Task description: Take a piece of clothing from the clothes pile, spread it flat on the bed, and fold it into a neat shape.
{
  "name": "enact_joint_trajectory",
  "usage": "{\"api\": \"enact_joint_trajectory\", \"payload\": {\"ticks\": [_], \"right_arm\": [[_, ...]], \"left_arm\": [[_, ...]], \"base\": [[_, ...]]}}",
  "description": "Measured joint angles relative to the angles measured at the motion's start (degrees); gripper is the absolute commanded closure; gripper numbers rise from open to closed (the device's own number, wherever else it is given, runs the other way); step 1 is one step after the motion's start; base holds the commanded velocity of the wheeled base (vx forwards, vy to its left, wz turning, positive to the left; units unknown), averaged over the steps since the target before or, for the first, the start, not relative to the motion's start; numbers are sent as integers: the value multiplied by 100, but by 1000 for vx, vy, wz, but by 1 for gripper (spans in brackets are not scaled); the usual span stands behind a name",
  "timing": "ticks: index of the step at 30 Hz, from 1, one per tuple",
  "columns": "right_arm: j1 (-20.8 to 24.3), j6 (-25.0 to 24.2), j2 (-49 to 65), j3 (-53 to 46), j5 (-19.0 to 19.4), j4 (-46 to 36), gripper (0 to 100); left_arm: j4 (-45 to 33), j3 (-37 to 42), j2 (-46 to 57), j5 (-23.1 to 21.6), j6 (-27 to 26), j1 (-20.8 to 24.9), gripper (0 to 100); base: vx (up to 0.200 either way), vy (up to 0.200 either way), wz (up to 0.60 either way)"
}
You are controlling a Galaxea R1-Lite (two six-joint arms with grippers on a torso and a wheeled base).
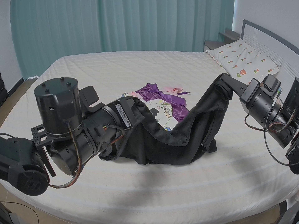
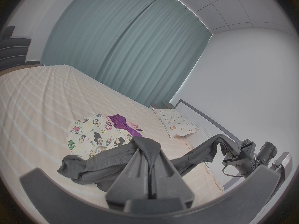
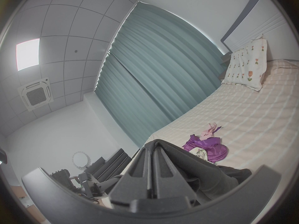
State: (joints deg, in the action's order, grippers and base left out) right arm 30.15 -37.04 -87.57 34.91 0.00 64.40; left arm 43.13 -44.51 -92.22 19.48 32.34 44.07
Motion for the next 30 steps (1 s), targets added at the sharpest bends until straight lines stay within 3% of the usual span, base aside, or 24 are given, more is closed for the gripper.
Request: {"api": "enact_joint_trajectory", "payload": {"ticks": [11,30], "right_arm": [[-60,26,402,-82,-62,-83,100],[50,1,165,-435,-65,7,100]], "left_arm": [[2,5,22,26,4,118,100],[-7,145,-188,15,83,332,100]], "base": [[-200,0,0],[0,0,0]]}}
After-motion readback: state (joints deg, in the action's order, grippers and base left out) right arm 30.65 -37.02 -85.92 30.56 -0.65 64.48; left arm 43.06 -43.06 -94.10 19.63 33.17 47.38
